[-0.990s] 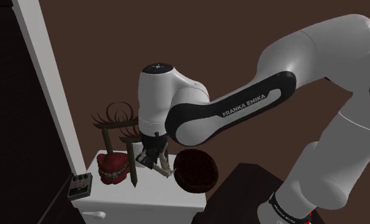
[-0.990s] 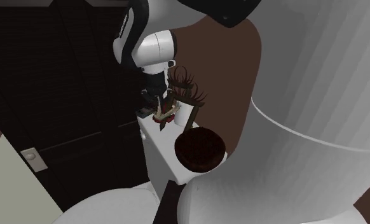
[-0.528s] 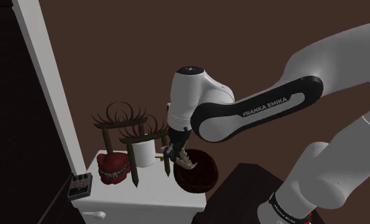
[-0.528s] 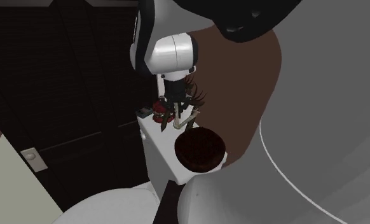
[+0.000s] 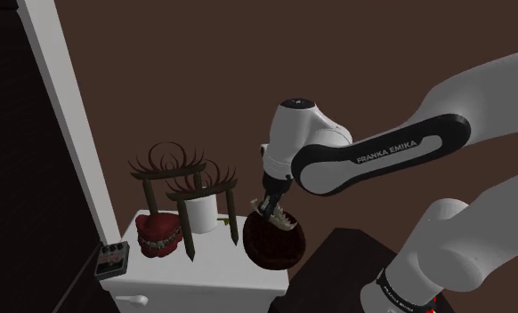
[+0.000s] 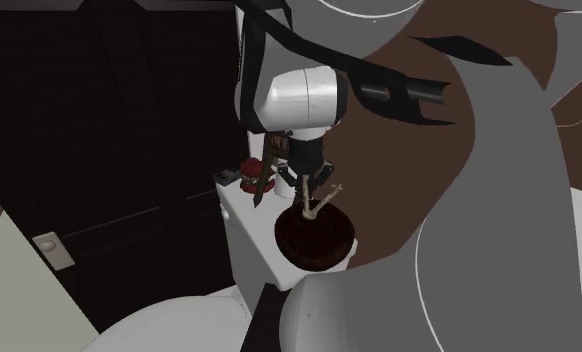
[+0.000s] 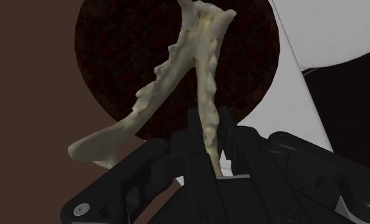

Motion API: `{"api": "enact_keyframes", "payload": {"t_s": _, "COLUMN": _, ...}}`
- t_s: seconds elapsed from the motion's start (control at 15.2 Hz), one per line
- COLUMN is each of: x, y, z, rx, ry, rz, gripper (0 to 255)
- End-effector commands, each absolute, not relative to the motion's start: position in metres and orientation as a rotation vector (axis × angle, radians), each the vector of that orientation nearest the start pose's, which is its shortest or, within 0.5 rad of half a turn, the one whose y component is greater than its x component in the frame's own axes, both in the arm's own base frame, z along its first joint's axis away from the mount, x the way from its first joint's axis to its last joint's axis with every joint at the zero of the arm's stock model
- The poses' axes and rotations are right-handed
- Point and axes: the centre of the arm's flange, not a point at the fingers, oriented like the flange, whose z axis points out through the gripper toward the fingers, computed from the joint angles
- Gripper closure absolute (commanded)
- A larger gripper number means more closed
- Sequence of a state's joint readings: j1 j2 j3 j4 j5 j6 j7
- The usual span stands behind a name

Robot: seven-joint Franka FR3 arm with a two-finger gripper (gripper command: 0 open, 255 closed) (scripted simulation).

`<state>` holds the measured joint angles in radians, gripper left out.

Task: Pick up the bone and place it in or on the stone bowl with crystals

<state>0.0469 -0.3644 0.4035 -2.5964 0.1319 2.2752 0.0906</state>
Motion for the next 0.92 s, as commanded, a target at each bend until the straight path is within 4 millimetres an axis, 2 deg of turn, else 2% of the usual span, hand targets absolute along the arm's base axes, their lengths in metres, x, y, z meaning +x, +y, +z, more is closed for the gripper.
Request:
{"api": "enact_keyframes", "payload": {"t_s": 0.0, "x": 0.371, "y": 0.177, "z": 0.362, "rx": -3.148, "ry": -0.400, "rz": -0.051, "gripper": 255}}
{"api": "enact_keyframes", "payload": {"t_s": 0.4, "x": 0.371, "y": 0.177, "z": 0.329, "rx": -3.148, "ry": -0.400, "rz": -0.051, "gripper": 255}}
{"api": "enact_keyframes", "payload": {"t_s": 0.86, "x": 0.371, "y": 0.177, "z": 0.329, "rx": -3.148, "ry": -0.400, "rz": -0.051, "gripper": 255}}
